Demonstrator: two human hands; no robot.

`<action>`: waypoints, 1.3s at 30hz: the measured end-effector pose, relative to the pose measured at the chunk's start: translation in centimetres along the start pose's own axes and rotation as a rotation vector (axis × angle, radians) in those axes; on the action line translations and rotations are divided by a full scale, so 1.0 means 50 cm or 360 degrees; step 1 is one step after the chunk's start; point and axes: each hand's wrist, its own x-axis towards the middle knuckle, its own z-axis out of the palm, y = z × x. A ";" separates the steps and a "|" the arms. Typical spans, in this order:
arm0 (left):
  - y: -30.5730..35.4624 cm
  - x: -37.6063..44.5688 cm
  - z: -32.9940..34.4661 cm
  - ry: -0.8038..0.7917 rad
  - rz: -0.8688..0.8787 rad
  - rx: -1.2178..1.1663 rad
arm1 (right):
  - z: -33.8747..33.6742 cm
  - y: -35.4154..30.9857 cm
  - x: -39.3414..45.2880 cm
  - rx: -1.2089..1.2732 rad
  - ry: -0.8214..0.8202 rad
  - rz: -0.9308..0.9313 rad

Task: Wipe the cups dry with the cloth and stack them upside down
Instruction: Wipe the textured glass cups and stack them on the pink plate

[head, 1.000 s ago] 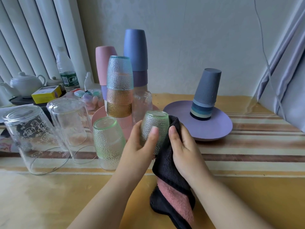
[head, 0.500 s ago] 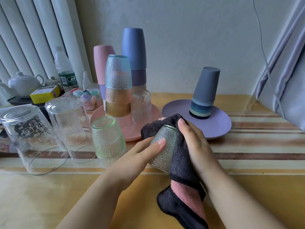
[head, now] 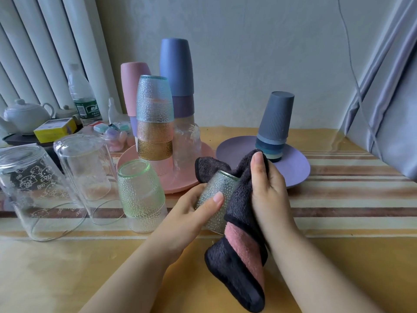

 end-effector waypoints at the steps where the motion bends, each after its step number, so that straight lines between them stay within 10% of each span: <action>1: -0.004 0.002 -0.003 0.0015 0.0003 -0.0018 | -0.001 0.001 0.000 -0.0005 -0.0015 0.0035; 8: 0.009 0.010 -0.025 0.0032 0.0270 -0.0255 | 0.020 0.010 -0.022 -0.0013 -0.0406 0.0247; 20: 0.017 0.006 -0.009 0.0289 0.0423 0.0335 | 0.025 0.029 -0.018 -0.0131 -0.0279 -0.0010; 32: 0.098 -0.037 -0.001 0.1297 0.1070 0.0982 | 0.008 0.060 -0.006 -0.0536 -0.0485 0.0360; 39: 0.141 -0.041 -0.070 0.1527 0.0646 0.1217 | 0.008 0.059 -0.007 -0.0556 -0.0474 0.0365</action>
